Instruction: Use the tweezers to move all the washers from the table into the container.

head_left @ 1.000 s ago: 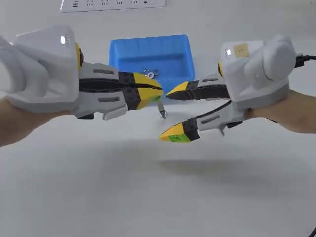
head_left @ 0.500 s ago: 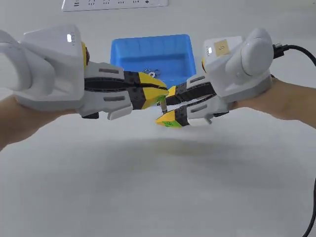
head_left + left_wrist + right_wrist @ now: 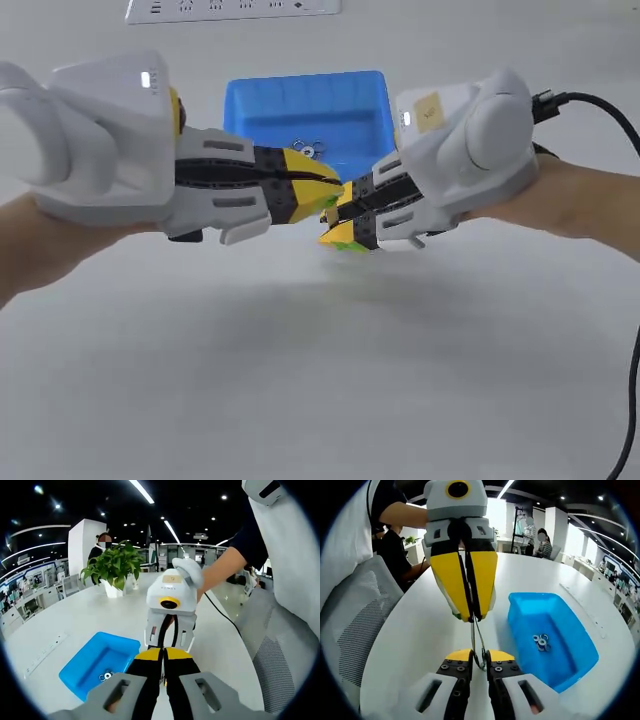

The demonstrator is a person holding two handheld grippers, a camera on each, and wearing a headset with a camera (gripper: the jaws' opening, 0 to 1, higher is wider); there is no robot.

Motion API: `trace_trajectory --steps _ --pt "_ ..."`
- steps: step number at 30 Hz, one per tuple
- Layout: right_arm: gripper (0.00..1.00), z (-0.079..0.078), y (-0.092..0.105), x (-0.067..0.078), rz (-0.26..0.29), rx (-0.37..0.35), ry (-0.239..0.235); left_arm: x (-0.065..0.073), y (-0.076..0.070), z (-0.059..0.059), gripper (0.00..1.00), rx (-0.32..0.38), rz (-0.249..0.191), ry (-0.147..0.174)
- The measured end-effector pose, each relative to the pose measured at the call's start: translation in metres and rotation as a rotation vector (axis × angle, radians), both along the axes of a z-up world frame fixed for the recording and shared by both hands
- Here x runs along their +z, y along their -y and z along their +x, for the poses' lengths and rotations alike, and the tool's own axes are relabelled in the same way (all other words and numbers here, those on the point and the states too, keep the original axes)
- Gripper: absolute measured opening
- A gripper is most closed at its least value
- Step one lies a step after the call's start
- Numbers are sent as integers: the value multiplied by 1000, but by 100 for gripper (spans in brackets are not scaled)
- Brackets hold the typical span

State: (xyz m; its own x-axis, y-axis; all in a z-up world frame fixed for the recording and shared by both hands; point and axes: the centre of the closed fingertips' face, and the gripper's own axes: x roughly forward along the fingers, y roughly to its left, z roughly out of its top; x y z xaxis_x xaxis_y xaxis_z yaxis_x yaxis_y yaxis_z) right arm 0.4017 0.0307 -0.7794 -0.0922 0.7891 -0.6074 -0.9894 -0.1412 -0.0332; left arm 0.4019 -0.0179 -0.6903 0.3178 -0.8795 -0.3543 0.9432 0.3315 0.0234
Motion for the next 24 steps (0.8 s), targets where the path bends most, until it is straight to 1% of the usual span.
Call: trace_trajectory --steps 2,3,9,12,13,14,15,16,17,19,22,24 --pt "11 0 0 0 2 0 11 -1 -3 1 5 2 -1 -1" --pt "11 0 0 0 2 7 38 -1 -4 1 5 3 -1 0" --pt "9 1 1 -1 10 3 50 -4 -8 2 5 5 0 -1" --pt "9 1 1 0 14 -3 47 -5 -9 3 5 12 1 -12" --pt "9 2 1 0 15 -7 47 -7 -12 5 5 19 18 4" --pt "9 2 0 0 16 -13 44 -10 -15 6 6 21 53 17" --pt "9 2 -1 0 17 -13 43 -13 -16 5 6 16 71 9" --pt "9 1 -1 0 19 -12 45 -16 -18 4 6 15 88 -7" --pt "9 1 -2 0 20 -13 48 -17 -18 3 9 12 89 -11" --pt "9 0 -3 0 25 -16 37 -19 -19 0 12 6 90 -23" --pt "9 -1 -3 0 34 -24 29 -20 -19 -1 18 12 94 -29" --pt "9 -1 -3 0 36 -25 29 -19 -18 -2 19 15 89 -31"
